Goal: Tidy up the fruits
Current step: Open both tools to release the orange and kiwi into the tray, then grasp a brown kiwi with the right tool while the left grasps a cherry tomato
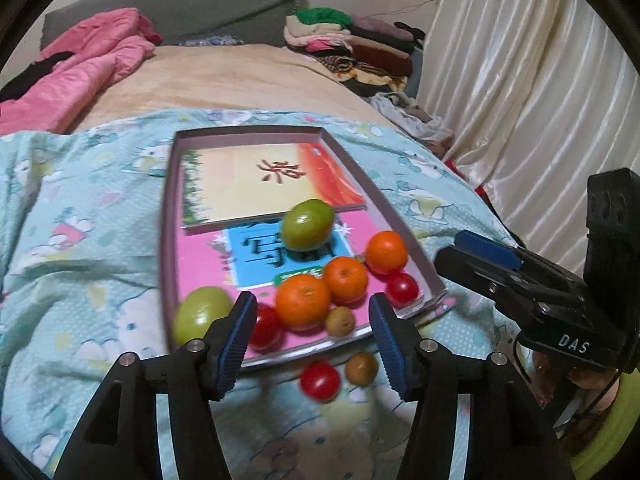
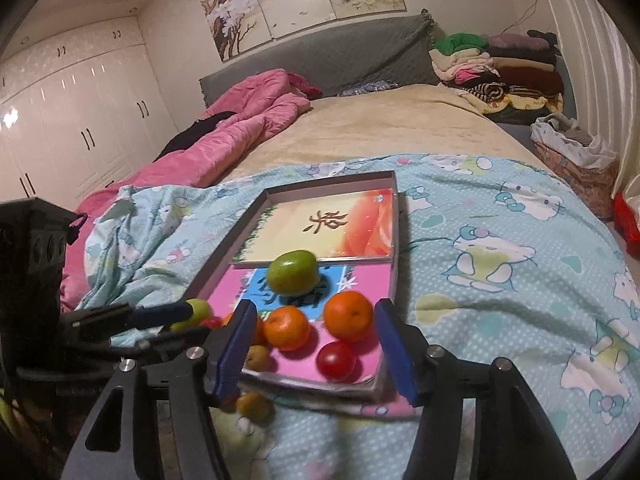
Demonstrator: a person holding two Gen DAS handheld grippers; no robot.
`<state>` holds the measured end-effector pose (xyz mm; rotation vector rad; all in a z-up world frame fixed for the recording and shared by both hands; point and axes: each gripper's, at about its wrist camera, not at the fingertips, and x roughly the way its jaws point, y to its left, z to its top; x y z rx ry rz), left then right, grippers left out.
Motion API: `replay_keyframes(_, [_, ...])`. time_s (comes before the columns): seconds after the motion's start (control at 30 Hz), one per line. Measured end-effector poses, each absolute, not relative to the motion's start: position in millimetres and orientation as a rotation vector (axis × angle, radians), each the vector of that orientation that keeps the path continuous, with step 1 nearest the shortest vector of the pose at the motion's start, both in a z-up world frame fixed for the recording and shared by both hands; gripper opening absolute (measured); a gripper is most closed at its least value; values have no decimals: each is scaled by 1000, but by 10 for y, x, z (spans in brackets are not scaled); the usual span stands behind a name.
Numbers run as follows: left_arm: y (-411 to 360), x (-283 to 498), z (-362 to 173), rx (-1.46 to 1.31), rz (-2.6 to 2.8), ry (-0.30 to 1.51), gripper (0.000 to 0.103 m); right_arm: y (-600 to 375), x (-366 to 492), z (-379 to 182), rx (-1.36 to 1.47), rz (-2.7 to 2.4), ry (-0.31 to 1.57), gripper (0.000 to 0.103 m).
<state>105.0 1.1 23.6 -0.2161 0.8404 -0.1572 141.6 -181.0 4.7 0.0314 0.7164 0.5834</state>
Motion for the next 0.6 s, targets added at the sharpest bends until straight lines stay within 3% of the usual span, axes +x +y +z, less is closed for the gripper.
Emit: replay_keyframes(0.6, [74, 804, 26, -227, -143, 961, 63, -1356, 1017, -231, -186, 643, 851, 61])
